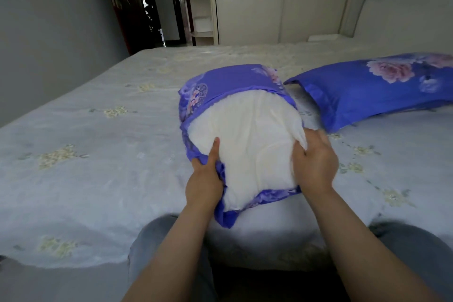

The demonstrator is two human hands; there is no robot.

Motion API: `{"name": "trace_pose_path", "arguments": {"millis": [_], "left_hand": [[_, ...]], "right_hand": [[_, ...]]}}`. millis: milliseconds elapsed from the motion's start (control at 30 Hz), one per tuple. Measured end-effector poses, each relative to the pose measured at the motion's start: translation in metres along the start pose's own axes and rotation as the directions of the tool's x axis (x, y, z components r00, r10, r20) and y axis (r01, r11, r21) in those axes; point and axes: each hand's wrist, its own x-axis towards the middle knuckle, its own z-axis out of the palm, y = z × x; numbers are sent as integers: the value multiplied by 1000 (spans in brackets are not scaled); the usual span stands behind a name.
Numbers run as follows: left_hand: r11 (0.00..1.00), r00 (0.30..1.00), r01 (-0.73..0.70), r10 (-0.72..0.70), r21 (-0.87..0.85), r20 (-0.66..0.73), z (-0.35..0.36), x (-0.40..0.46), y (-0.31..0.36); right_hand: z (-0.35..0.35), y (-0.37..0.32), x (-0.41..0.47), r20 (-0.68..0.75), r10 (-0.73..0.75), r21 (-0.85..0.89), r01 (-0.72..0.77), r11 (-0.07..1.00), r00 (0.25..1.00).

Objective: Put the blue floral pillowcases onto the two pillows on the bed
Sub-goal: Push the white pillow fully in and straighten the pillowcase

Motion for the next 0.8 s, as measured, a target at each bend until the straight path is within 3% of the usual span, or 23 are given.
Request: {"name": "trace_pose_path", "arguments": {"millis": [100,167,233,300,367,467,533,600,633,733,800], "left_hand": [[963,989,-34,-6,268,146,-16,6,4],[909,977,-92,3,406,215,-26,12,4],[873,978,-91,-12,480,206,-30,14,6],[839,985,-86,-10,537,173,-30,13,8],[795,983,-139,40,591,177,-31,14,12],[864,948,-230,94,449,305,-46,32,15],[976,976,-131,96,175,196,-63,50,23],[992,987,-123,123,6,-103,-69,78,33],[986,970,-158,163,44,-182,-66,93,39],[950,975,-158,194,271,-112,-35,128,46],[956,970,-127,175,264,-170,-14,140,44]], "right_hand": [[-11,15,7,89,101,-301,-70,951,991],[-14,17,14,187,142,-487,-34,873,972],[-19,8,27,300,91,-516,81,852,950],[-17,-13,46,427,-69,-410,262,874,901],[1,-28,64,565,-195,-284,411,867,802],[42,-29,59,827,-147,-181,504,845,543],[64,-17,42,889,-103,-162,515,842,447],[74,-10,37,874,-126,-150,508,848,470],[76,-9,37,869,-136,-144,506,850,476],[74,-6,42,868,-139,-127,484,866,477],[74,-5,43,870,-148,-112,481,869,469]]}}
